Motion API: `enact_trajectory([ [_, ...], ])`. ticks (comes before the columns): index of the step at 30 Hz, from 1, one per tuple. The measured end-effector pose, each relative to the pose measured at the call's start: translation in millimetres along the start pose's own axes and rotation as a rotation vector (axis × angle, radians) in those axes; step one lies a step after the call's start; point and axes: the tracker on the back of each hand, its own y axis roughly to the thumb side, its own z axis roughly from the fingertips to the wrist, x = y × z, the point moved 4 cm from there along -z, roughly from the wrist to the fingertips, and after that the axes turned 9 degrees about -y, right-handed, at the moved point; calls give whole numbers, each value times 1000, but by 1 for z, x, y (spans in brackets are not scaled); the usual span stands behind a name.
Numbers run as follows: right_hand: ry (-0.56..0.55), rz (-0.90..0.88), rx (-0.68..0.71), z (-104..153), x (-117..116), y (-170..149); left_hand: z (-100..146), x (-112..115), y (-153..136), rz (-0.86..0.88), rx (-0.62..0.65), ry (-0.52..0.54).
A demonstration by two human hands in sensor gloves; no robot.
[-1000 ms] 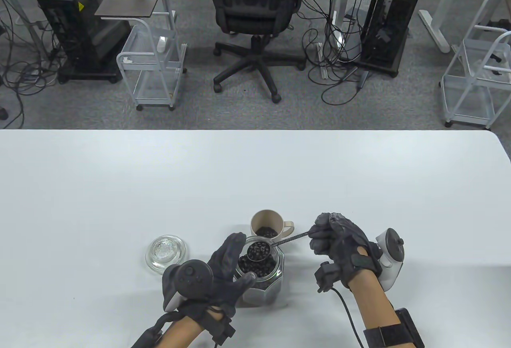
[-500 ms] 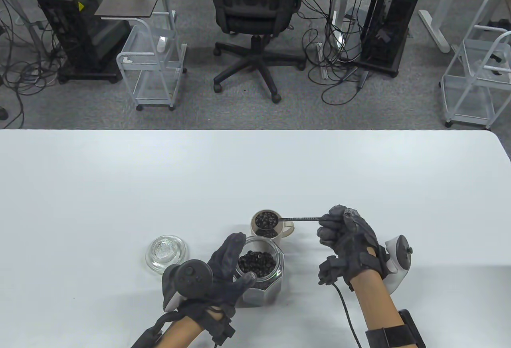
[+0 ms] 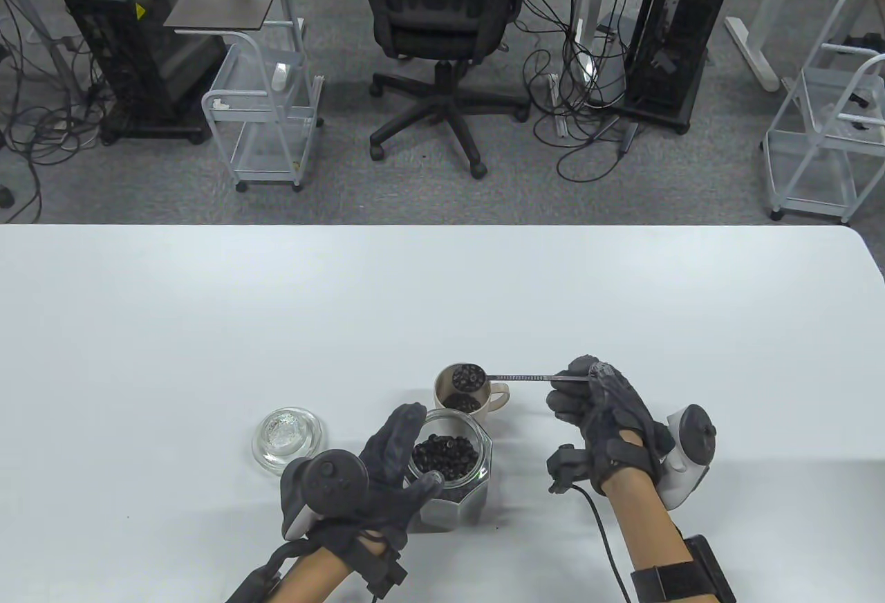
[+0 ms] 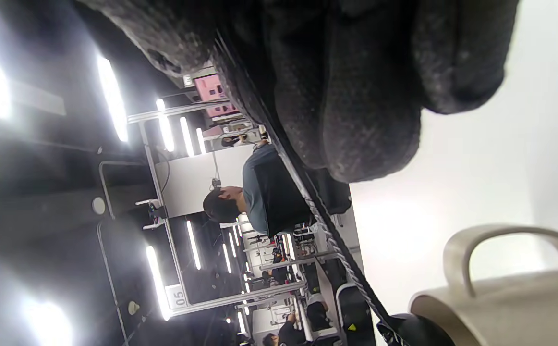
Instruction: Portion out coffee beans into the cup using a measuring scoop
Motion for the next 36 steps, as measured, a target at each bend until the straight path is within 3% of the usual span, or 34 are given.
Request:
enact_trajectory([
  [7, 90, 194, 265, 12, -24, 23, 0, 0, 0, -1, 1, 0],
  [14, 318, 463, 770, 46, -65, 63, 0, 0, -1, 2, 1, -2],
  [19, 358, 544, 918, 69, -78, 77, 0, 0, -1, 3, 0, -5],
  [24, 349, 534, 936, 73, -79, 81, 0, 0, -1, 3, 2, -3],
  [29, 264, 453, 890, 66, -66, 84, 0, 0, -1, 6, 0, -2],
  [36, 29, 129, 579, 46, -29, 78, 0, 0, -1, 7, -4, -6],
])
